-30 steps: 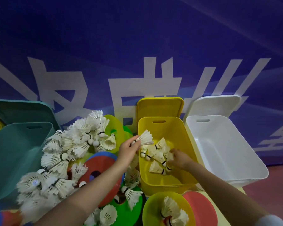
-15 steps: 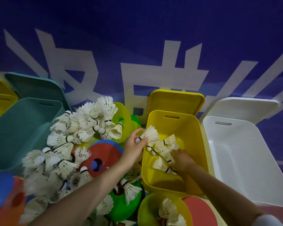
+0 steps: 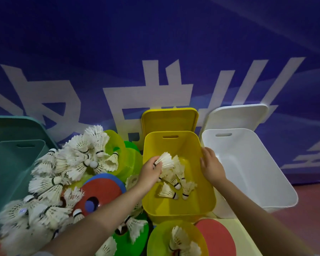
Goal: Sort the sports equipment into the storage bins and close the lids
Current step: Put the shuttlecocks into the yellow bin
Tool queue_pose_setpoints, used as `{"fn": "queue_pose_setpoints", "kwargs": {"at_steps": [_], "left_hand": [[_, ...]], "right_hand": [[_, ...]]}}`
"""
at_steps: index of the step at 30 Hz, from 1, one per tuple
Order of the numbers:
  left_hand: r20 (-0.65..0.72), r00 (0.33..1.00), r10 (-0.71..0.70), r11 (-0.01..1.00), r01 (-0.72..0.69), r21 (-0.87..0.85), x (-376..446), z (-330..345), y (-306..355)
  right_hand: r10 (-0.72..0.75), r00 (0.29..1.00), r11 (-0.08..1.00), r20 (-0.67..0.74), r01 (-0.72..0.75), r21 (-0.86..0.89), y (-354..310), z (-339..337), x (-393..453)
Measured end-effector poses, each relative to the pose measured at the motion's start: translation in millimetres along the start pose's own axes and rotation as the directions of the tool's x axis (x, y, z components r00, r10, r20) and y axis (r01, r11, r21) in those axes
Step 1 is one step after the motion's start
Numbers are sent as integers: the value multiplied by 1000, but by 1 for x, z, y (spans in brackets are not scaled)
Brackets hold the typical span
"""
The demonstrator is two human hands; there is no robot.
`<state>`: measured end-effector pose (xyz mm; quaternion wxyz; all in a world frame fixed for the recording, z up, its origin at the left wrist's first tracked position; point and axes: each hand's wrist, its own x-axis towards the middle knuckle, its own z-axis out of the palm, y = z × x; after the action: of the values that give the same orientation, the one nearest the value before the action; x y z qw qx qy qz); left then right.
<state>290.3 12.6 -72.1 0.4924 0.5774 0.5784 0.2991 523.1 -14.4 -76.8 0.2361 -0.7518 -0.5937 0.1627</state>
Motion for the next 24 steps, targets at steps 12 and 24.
{"fn": "queue_pose_setpoints", "kwargs": {"at_steps": [12,24], "left_hand": [[13,978,-207,860,176,478,29,27,-48],[139,956,-258,618,53,784,43,52,-78]], "right_hand": [[105,994,984,-27,-100,149,14,12,7],[69,995,971,-72,-51,232,23,22,10]]}}
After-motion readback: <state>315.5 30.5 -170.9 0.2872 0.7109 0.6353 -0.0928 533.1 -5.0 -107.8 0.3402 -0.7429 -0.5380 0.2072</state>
